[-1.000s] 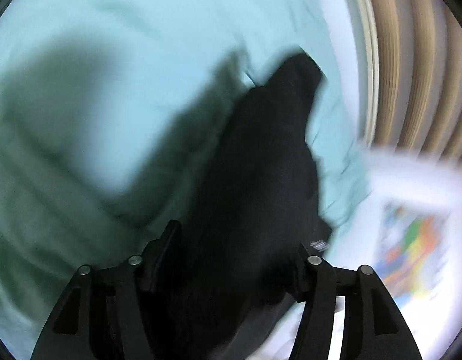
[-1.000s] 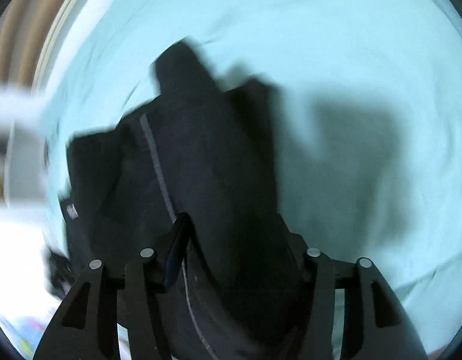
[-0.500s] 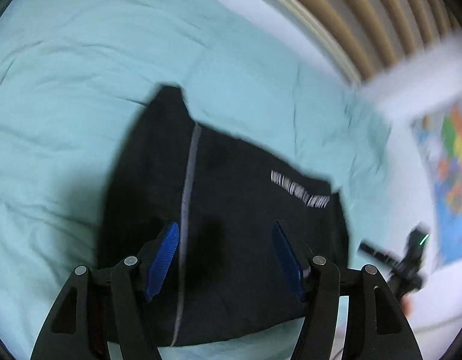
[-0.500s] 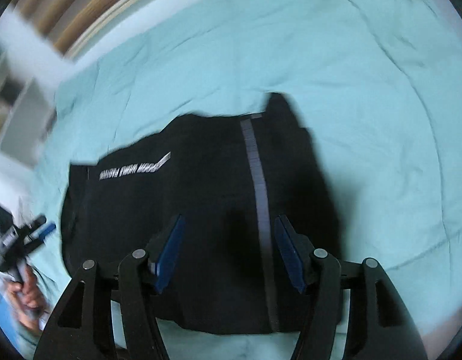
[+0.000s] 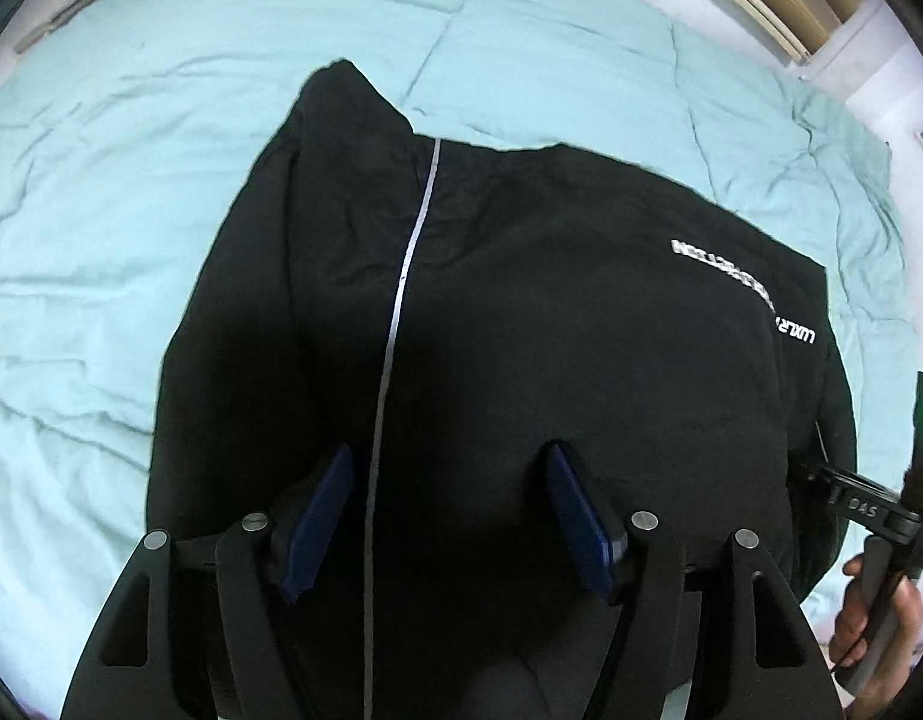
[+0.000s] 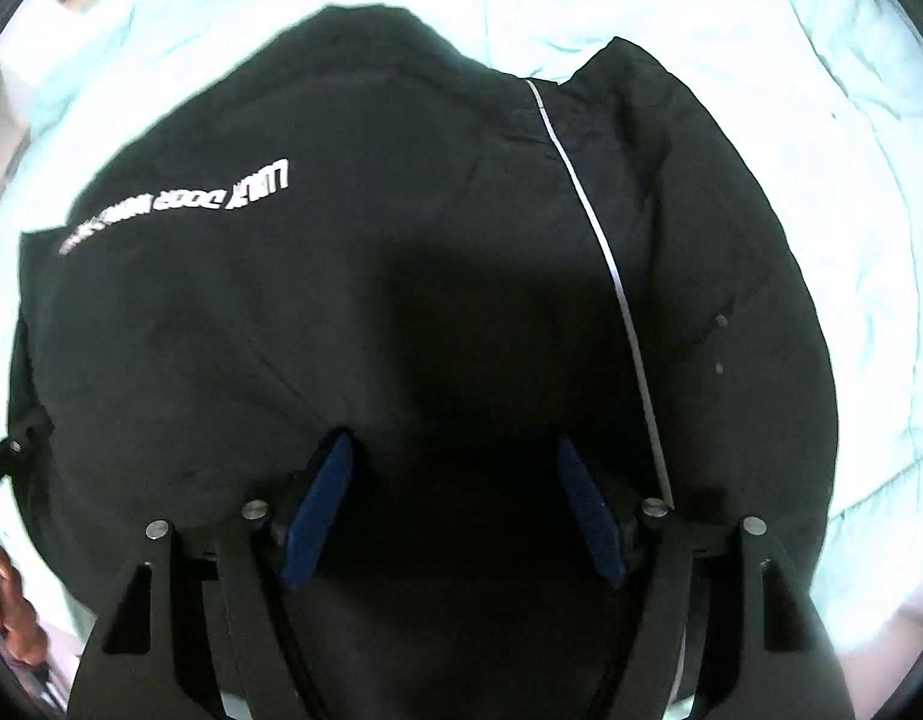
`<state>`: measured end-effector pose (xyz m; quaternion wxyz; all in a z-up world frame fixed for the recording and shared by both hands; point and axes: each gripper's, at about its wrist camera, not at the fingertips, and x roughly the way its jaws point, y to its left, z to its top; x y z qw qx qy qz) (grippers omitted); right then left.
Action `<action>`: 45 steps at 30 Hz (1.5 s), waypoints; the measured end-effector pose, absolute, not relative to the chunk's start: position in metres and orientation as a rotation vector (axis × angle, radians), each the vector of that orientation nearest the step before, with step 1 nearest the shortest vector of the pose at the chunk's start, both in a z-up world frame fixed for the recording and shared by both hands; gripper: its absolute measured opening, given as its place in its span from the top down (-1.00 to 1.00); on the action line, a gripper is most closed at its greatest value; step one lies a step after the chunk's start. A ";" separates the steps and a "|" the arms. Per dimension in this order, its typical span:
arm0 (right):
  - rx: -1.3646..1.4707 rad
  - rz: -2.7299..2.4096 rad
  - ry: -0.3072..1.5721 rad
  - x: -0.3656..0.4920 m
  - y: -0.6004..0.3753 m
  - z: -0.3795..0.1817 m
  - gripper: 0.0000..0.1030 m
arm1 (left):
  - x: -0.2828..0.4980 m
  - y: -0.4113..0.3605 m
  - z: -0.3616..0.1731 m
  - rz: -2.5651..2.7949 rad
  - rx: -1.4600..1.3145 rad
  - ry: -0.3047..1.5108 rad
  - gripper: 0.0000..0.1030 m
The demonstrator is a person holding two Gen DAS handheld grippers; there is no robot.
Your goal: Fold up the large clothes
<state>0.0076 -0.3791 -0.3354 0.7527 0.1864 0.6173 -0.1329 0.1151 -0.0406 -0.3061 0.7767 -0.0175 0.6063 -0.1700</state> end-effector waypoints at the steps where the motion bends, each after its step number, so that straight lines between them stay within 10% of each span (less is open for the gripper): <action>1: 0.431 -0.284 1.345 0.004 -0.380 -0.330 -0.40 | 0.112 -0.039 -0.301 -0.367 -0.045 1.309 -0.35; 30: 0.299 -0.354 1.043 -0.048 -0.286 -0.117 -0.63 | 0.033 -0.077 -0.064 -0.385 0.164 0.847 -0.36; 45: 0.184 -0.407 0.926 -0.048 -0.268 -0.069 -0.64 | 0.012 -0.086 -0.029 -0.319 0.179 0.783 -0.44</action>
